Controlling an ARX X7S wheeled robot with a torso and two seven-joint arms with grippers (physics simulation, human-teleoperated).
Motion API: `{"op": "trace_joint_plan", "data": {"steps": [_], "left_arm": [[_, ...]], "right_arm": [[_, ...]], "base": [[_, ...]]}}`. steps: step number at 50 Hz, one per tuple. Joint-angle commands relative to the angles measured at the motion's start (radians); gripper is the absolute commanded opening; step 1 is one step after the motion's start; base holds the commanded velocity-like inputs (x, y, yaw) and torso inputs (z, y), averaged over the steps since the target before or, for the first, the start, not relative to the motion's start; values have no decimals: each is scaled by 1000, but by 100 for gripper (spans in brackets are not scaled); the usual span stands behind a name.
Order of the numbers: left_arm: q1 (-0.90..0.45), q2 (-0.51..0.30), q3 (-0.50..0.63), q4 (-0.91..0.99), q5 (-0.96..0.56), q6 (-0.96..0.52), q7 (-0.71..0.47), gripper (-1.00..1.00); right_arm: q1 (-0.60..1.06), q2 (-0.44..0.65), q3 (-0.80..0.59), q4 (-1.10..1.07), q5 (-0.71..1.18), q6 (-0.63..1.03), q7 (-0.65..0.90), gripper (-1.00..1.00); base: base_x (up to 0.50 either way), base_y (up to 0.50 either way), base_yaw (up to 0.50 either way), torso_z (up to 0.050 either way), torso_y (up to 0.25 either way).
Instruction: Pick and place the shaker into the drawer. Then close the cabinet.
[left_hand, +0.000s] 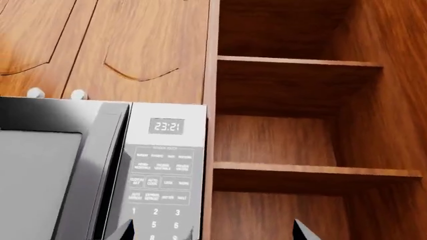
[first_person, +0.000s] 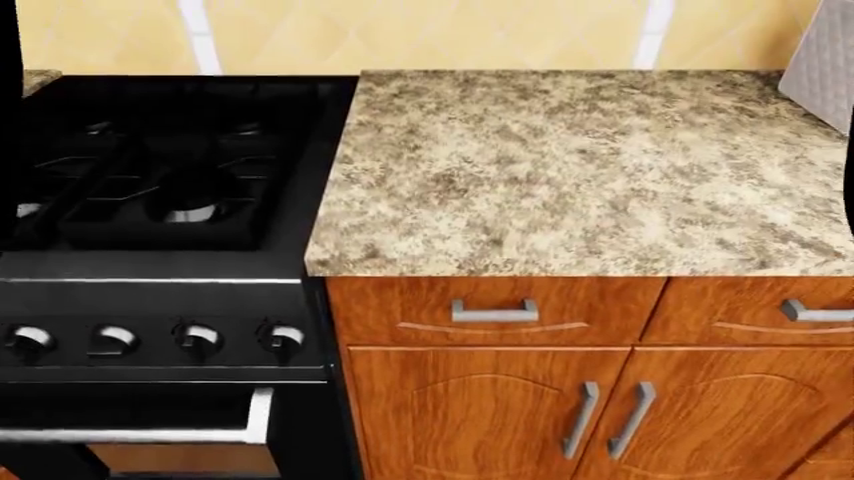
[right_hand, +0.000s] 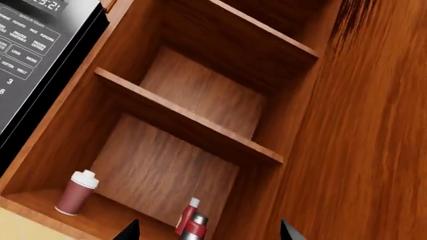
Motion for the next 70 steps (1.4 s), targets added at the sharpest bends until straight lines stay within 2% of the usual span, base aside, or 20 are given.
{"op": "trace_joint_plan", "data": {"steps": [1, 6, 11, 22, 30, 34, 40, 44, 60, 70], "left_arm": [[-132, 6, 126, -152, -40, -65, 42, 100], [-132, 6, 220, -148, -124, -142, 89, 100], [-132, 6, 344, -136, -282, -193, 108, 100], [-132, 6, 390, -85, -368, -269, 97, 100], [-132, 6, 527, -110, -579, -340, 87, 100], [-132, 6, 613, -122, -672, -332, 78, 100], [-132, 6, 612, -132, -694, -304, 51, 100], [-131, 6, 693, -149, -774, -277, 46, 100], [-131, 6, 824, -168, -886, -191, 36, 100], [-131, 6, 964, -170, -1022, -165, 32, 100]], "right_arm": [[133, -18, -29, 124, -5, 41, -53, 100], [133, -18, -28, 139, 59, 64, -39, 100], [133, -18, -27, 159, 154, 62, -18, 100], [133, -18, -88, 200, 292, 66, -13, 100], [133, -18, -87, 253, 329, 64, 5, 100], [133, -18, -87, 276, 335, 60, 9, 100], [133, -18, -97, 301, 343, 51, 4, 100], [133, -18, -128, 316, 370, 51, 3, 100], [133, -18, -206, 356, 449, 26, 1, 100], [133, -18, -139, 380, 375, 8, 5, 100]], "base": [[0, 0, 0, 50, 0], [0, 0, 0, 50, 0], [0, 0, 0, 50, 0], [0, 0, 0, 50, 0], [0, 0, 0, 38, -9], [0, 0, 0, 0, 0], [68, 0, 0, 0, 0], [475, 0, 0, 0, 0], [500, 0, 0, 0, 0], [500, 0, 0, 0, 0]]}}
